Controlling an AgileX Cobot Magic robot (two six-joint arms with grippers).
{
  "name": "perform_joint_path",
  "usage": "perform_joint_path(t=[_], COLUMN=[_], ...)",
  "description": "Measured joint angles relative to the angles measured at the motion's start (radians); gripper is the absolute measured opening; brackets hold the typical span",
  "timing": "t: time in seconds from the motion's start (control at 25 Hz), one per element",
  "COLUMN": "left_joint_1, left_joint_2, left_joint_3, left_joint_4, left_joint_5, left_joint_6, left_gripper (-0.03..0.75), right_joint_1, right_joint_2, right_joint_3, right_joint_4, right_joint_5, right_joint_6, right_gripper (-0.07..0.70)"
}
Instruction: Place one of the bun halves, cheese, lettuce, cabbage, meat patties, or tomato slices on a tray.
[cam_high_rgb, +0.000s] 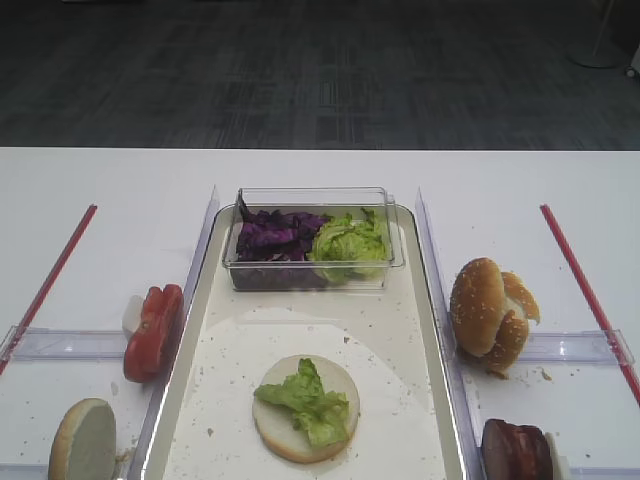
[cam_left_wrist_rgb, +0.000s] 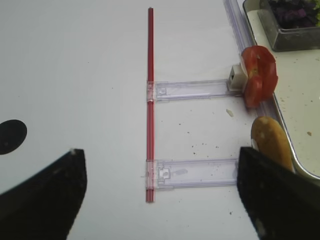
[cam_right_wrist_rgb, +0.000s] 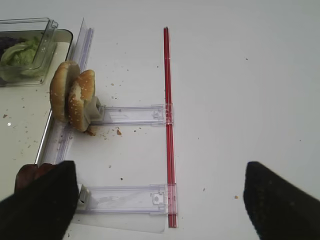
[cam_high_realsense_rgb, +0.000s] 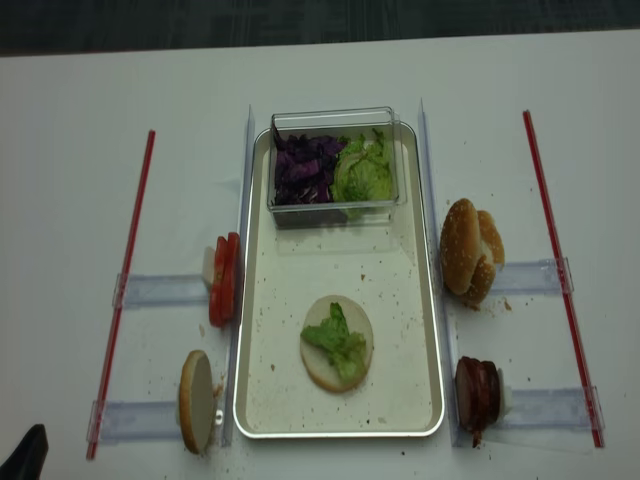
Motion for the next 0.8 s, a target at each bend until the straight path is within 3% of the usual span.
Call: perform_joint_path(t=[0.28, 0.52, 0.8], left_joint_1=[0.0, 0.0, 0.0], left_joint_2=[0.0, 0.0, 0.0], left_joint_3=[0.0, 0.0, 0.0], left_joint_4=[0.0, 0.0, 0.0], left_joint_5=[0.0, 0.0, 0.0], left_joint_6=[0.0, 0.0, 0.0], left_gripper=[0.565, 0.565, 0.565], right_joint_1=[0.0, 0.0, 0.0], right_joint_2=[-0.033, -0.033, -0.033], right_joint_3=[0.0, 0.0, 0.0], right_joint_4=[0.0, 0.0, -0.002], right_joint_5=[0.004, 0.004, 0.004], right_joint_6=[0.0, 0.0, 0.0], right_gripper=[0.677, 0.607, 0.594])
